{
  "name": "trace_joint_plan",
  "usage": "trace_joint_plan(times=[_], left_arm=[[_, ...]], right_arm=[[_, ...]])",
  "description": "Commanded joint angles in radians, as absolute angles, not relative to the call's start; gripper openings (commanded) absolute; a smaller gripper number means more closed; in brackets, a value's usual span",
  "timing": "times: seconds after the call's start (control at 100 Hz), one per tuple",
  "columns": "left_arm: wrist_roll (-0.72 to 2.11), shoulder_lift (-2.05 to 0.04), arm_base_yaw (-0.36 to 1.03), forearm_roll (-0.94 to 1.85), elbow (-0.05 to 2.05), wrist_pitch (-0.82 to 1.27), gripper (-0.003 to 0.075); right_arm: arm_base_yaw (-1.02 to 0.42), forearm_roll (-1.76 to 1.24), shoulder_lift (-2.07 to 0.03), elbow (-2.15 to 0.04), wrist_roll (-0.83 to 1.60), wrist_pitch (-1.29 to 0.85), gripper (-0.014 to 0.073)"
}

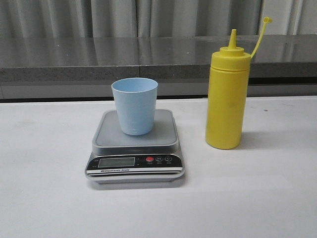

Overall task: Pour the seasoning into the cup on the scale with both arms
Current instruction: 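Move the right gripper toward the yellow squeeze bottle, then close the right gripper around the yellow bottle's body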

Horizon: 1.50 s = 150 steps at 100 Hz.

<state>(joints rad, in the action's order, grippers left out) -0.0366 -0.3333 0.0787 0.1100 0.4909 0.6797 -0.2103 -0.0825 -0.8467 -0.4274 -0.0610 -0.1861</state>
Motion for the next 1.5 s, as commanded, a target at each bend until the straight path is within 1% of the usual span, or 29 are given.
trace_joint_plan(times=[0.0,0.37,0.7,1.02,1.32,1.49], left_arm=[[-0.043,-0.343,0.075,0.114,0.518,0.604,-0.0020],[-0.043,-0.343,0.075,0.114,0.518,0.604,-0.0020],[-0.043,-0.343,0.075,0.114,0.518,0.604,-0.0020],[-0.043,-0.343,0.075,0.114,0.518,0.604,-0.0020],[-0.043,-0.343,0.075,0.114,0.518,0.604,-0.0020],[-0.043,-0.343,0.075,0.114,0.518,0.604,-0.0020]], right_arm=[[-0.230,-0.088,-0.877,-0.466,-0.061,-0.058,0.0644],[-0.331,-0.088,-1.026,-0.466,-0.061,0.190,0.0641],[-0.355,-0.083,-1.249,-0.466,-0.061,0.499,0.0641],[-0.357,0.025,-1.457,-0.469,-0.062,0.760,0.0641],[-0.357,0.035,-1.590,-0.558,-0.064,0.824,0.0641],[-0.357,0.035,-1.641,-0.617,-0.140,0.827,0.0641]])
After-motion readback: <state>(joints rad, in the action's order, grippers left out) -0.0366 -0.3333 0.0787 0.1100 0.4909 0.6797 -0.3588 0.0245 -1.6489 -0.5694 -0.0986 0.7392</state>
